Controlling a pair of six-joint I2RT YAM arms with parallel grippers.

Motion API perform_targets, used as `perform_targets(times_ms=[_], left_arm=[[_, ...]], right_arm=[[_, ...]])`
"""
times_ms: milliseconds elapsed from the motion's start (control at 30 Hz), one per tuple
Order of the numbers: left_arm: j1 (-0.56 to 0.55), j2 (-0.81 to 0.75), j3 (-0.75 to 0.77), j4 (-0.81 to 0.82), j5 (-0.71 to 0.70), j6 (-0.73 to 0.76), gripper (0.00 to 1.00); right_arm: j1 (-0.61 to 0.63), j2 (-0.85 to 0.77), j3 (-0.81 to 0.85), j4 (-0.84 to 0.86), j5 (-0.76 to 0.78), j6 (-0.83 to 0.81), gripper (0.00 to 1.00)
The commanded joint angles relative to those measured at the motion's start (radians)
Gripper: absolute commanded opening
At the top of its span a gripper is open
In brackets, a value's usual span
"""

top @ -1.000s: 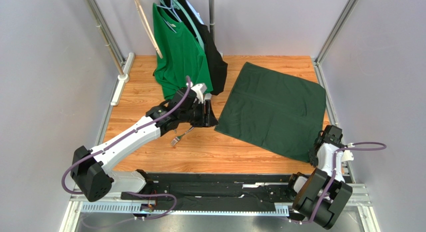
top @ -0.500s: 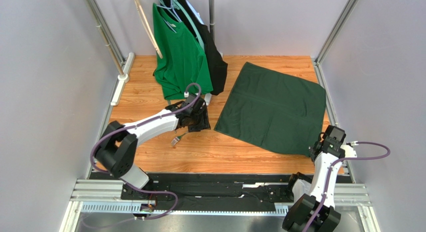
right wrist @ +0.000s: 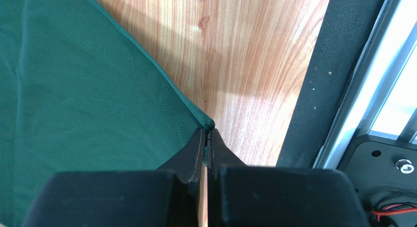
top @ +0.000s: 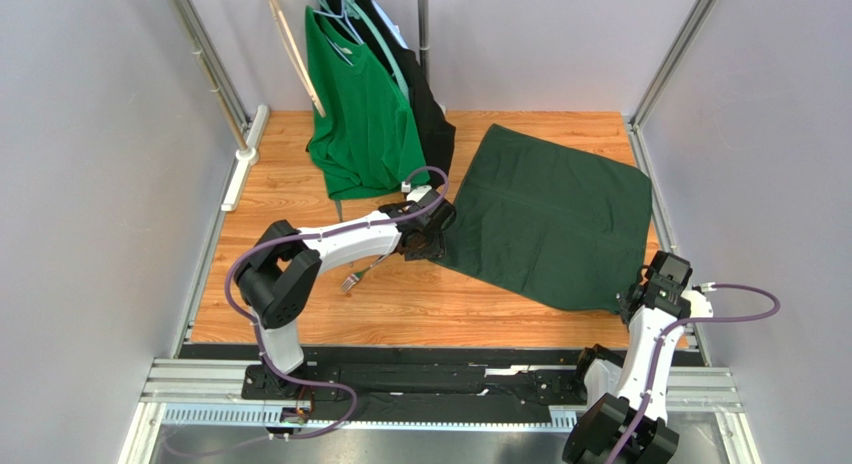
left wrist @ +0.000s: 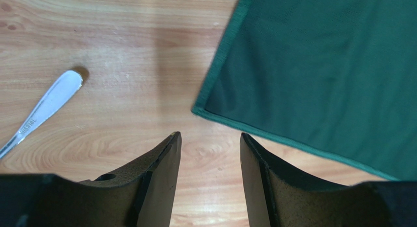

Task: Fold the napkin into a case and place the utensils inside
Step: Pick up the flattened napkin from the center of the board.

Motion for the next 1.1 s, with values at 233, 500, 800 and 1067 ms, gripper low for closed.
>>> perform_targets(times_ms=[233,500,800,1067], left_arm=[[-0.021,0.114,0.099,-0.071,-0.102,-0.036,0.56],[-0.02,0.185,0.154,-0.116,-0.086,-0.05,0.53],[-0.017,0.274,0.188,-0.101,-0.007,-0.05,0.14],[-0.018,0.109,0.142,-0.035,-0.031,0.047,0.0]], right_arm=[[0.003,-0.023,0.033,-0.004,-0.003,0.001,0.0],[0.005,-0.035,0.037,-0.014,-0.008,0.007,0.0],[0.003,-0.052,0.062,-0.036,0.007,-0.002,0.0],[0.003,-0.096,0.129,-0.057,0.001,-0.091,0.0]])
